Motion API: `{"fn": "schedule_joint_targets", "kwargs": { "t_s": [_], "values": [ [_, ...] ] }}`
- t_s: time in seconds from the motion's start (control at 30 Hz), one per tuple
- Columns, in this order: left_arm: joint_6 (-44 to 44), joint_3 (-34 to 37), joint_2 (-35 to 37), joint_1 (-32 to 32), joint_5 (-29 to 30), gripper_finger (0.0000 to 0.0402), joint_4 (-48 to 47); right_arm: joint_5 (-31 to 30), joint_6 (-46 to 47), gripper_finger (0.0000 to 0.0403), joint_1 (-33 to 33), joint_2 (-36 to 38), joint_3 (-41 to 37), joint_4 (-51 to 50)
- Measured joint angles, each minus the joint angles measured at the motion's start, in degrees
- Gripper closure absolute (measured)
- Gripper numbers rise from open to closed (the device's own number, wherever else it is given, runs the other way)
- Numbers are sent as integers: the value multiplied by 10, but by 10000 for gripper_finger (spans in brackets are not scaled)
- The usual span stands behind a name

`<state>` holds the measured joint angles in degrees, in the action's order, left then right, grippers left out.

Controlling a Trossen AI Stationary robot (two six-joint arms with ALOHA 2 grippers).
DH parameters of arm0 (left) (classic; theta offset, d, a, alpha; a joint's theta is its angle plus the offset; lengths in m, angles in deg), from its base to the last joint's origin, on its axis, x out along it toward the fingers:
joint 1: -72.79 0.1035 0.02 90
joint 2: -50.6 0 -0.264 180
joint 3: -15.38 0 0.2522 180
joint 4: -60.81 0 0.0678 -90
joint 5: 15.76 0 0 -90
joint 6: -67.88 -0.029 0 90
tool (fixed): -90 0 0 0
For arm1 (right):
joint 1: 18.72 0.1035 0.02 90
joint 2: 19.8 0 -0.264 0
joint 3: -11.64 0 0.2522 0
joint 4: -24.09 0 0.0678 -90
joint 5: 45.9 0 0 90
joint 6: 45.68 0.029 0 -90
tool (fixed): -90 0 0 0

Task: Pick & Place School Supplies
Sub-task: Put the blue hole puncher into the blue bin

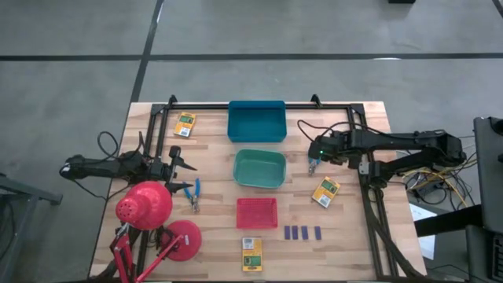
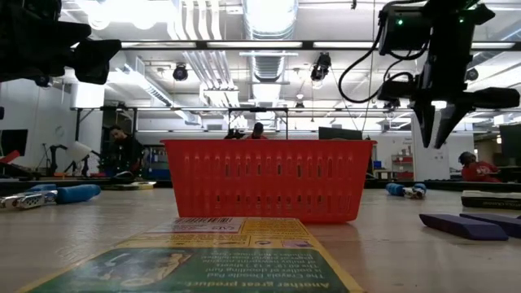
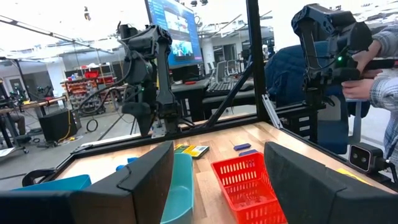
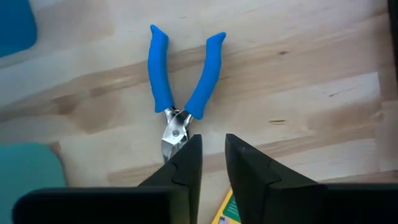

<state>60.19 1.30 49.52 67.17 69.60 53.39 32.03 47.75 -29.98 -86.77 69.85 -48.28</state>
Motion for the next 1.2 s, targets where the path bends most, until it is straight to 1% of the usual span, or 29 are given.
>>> {"fn": "schedule_joint_targets", "kwargs": {
  "t_s": [0.27, 0.4, 0.5, 0.73, 0.9, 1.03, 1.2],
  "values": [
    [0, 0, 0, 0, 0, 145, 0, 0, -1, 269, -21, -19, 0, 12],
    [0, 0, 0, 0, 0, 145, 0, 0, 10, 250, -44, -29, -9, 9],
    [0, 0, 0, 0, 0, 145, 0, 0, 13, 240, -61, -38, -21, 33],
    [0, 0, 0, 0, 0, 145, 0, 18, -33, 238, -97, -43, -64, 121],
    [0, 0, 0, 0, 0, 145, 0, 58, -36, 236, -124, -43, -86, 147],
    [0, 0, 0, 0, 0, 145, 0, 60, -39, 236, -139, -48, -91, 161],
    [0, 0, 0, 0, 0, 145, 0, 61, -52, 239, -155, -72, -91, 175]
  ]
}}
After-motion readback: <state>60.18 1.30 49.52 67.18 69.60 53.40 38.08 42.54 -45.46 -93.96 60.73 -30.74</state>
